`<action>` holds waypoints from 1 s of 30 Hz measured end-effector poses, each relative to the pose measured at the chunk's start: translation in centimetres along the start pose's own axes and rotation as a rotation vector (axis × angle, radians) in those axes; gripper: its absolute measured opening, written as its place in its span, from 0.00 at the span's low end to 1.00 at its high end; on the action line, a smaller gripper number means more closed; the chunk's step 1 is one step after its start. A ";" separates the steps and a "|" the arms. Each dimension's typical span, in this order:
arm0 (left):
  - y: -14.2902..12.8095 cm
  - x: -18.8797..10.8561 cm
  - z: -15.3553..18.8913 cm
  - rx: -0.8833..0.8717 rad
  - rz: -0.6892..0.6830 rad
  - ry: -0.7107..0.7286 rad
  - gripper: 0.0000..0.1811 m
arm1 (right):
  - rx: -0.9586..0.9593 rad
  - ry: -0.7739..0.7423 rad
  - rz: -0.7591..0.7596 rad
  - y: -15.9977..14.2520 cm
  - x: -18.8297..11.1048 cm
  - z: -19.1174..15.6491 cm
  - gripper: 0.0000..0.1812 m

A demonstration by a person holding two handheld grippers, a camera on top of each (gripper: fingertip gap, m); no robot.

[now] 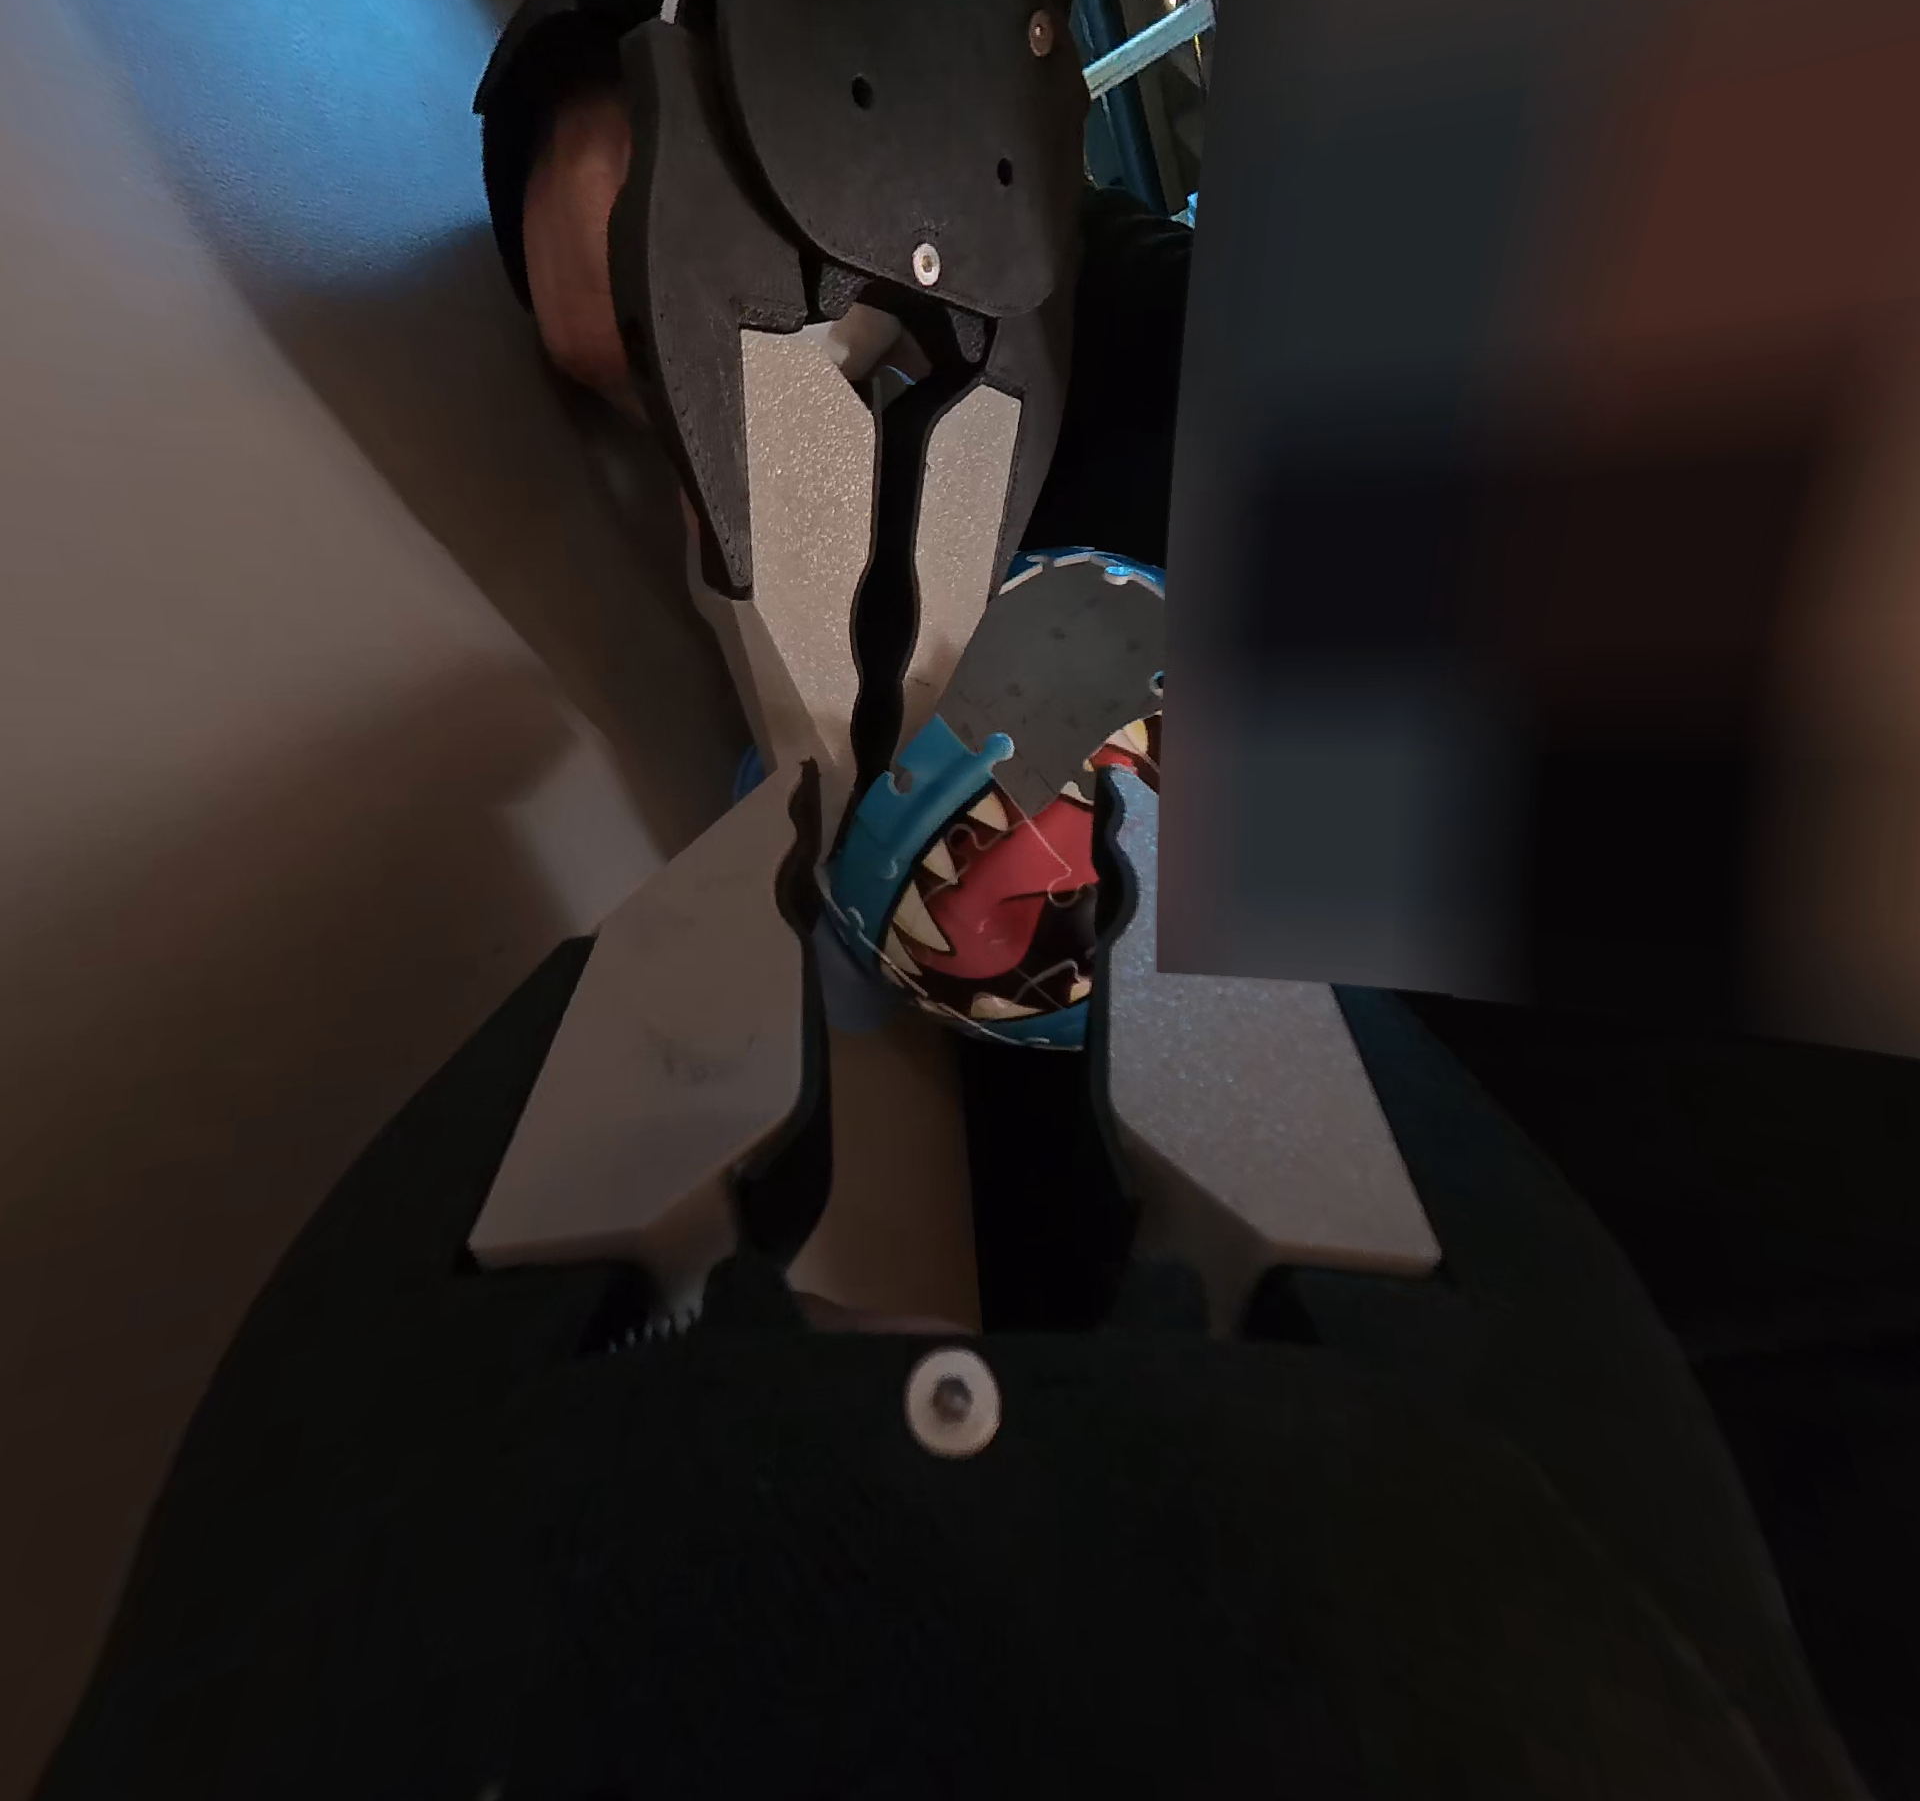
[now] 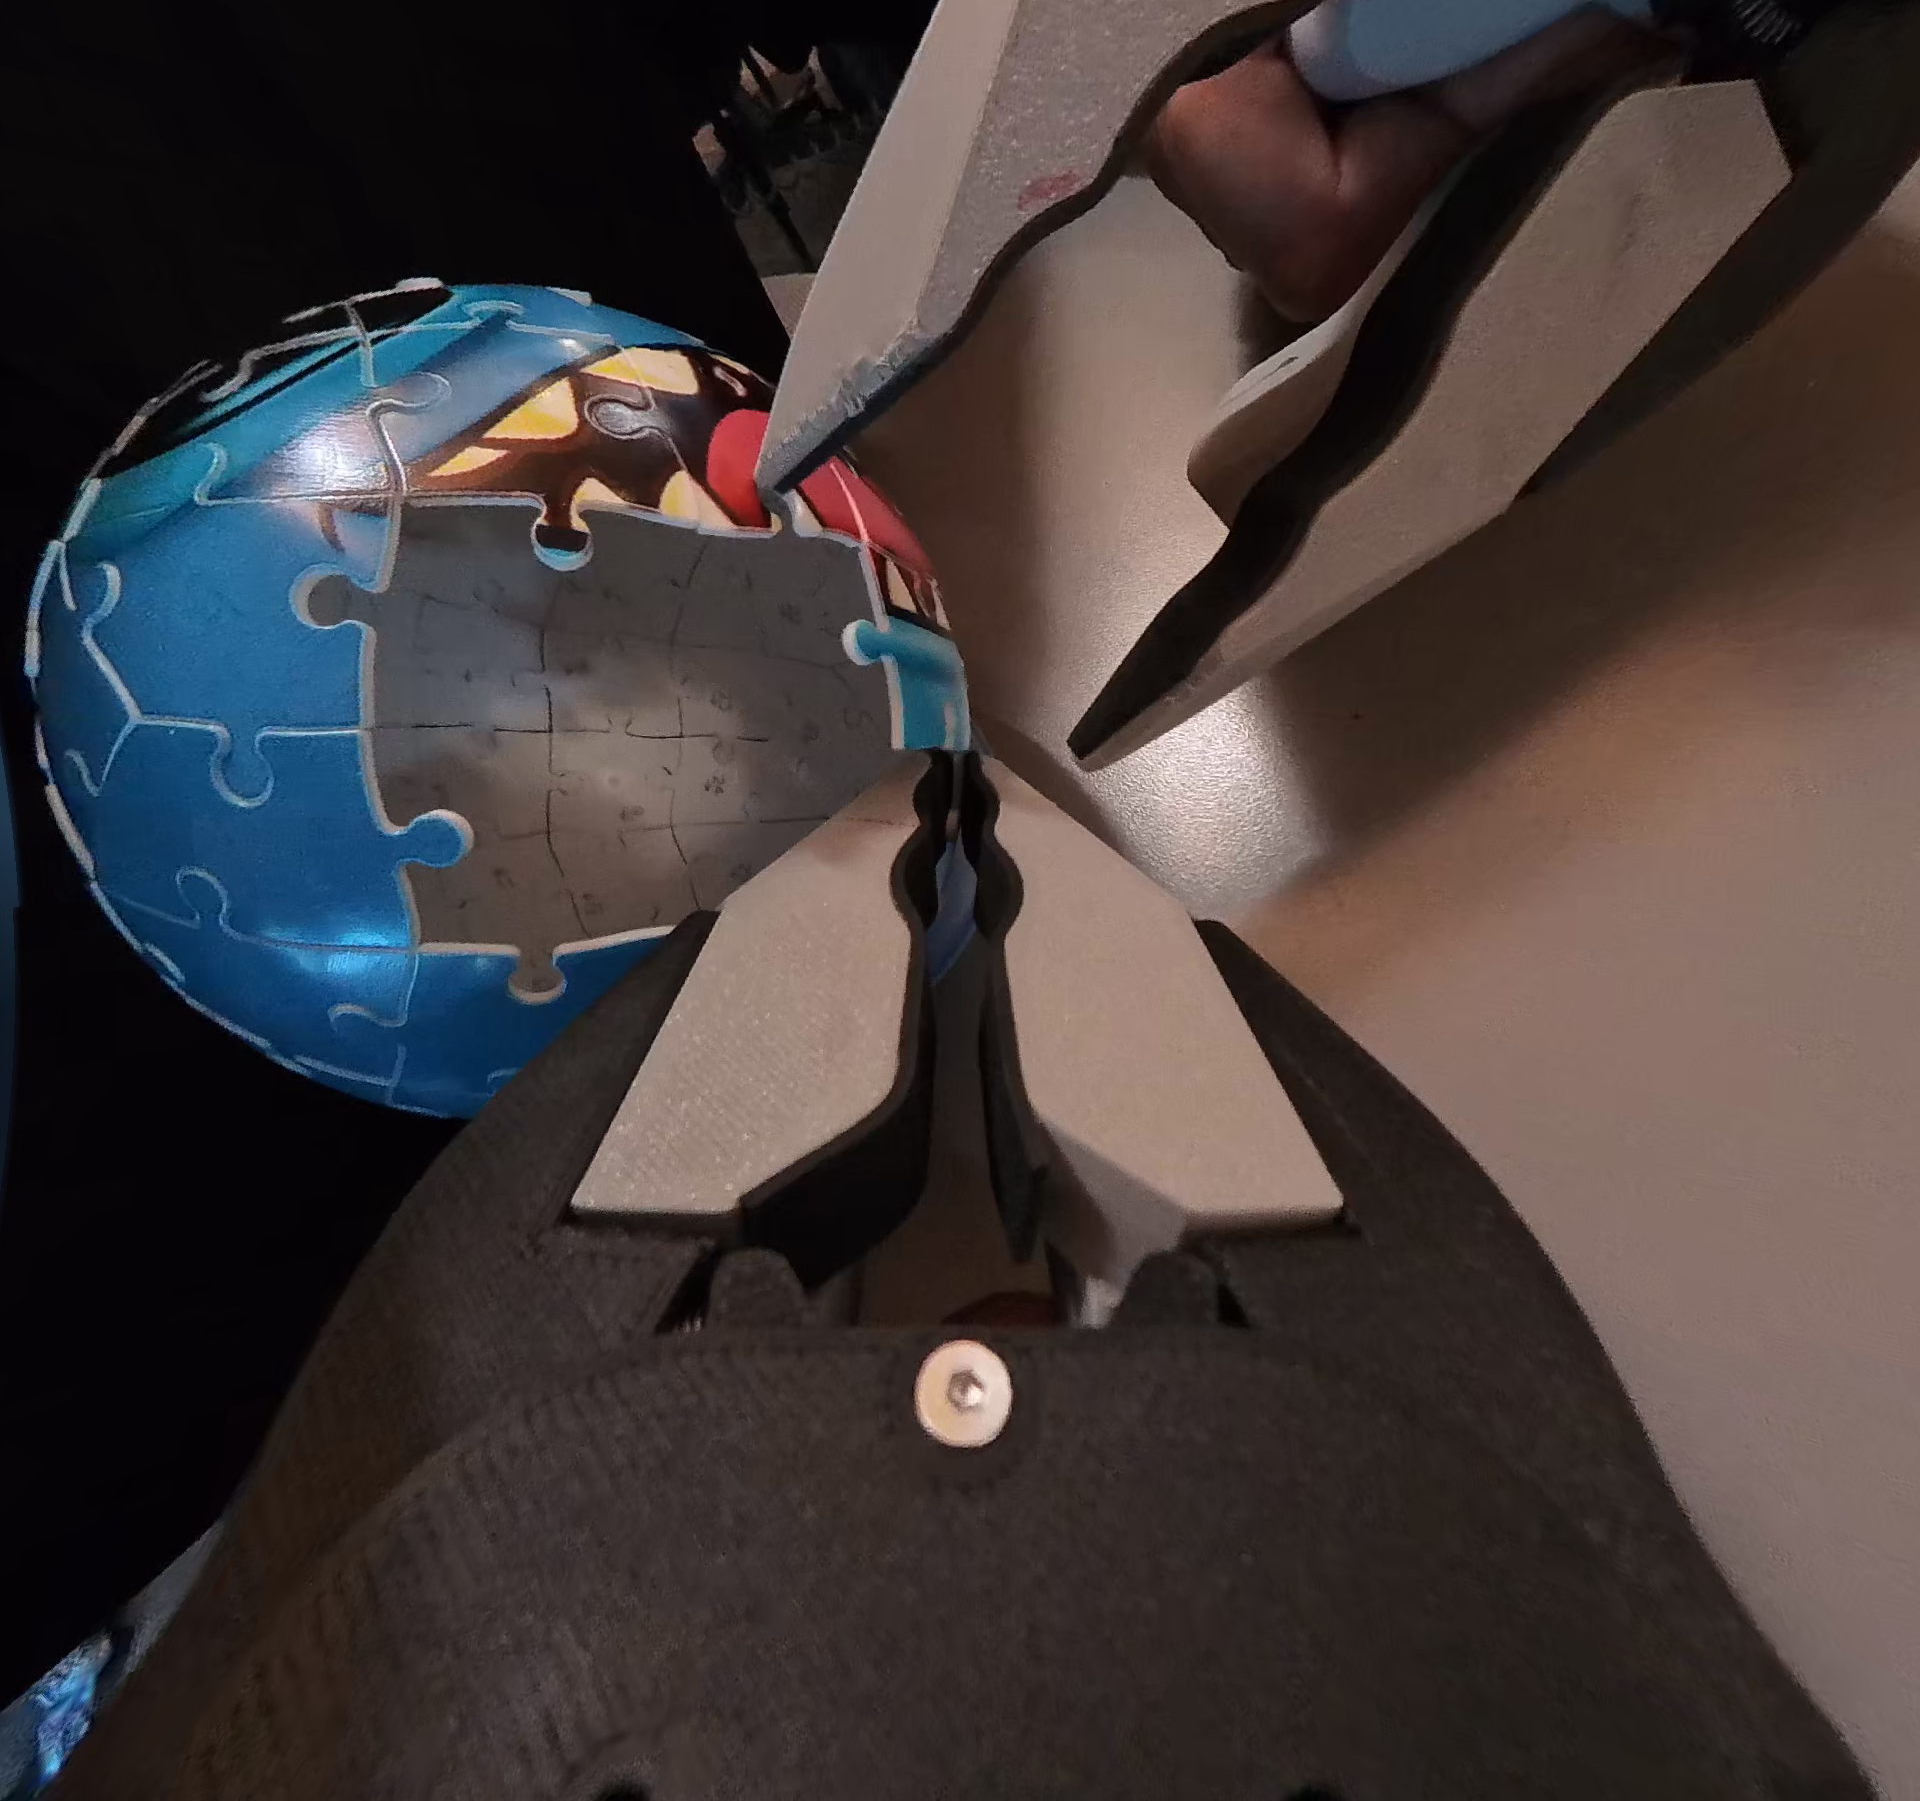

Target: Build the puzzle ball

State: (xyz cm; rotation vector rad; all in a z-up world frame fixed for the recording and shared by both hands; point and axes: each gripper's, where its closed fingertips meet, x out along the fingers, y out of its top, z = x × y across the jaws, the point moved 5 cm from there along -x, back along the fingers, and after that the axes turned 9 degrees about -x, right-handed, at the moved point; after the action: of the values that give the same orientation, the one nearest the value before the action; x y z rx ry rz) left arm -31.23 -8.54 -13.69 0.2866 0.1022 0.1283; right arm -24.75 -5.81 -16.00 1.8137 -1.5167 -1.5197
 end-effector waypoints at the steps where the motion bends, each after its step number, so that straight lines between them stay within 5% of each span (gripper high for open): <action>1: 0.1 0.0 0.0 -0.001 0.003 -0.006 0.27 | -0.004 -0.009 0.014 0.1 0.0 0.1 0.00; 30: 0.4 -2.3 0.6 0.039 0.151 0.043 0.28 | 0.182 0.015 0.051 0.0 -3.9 2.5 0.12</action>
State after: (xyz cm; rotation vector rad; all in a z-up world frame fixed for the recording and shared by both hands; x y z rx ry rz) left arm -33.47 -8.63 -12.81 0.3302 0.1254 0.2821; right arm -26.38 -1.56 -15.01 1.8641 -1.7301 -1.3806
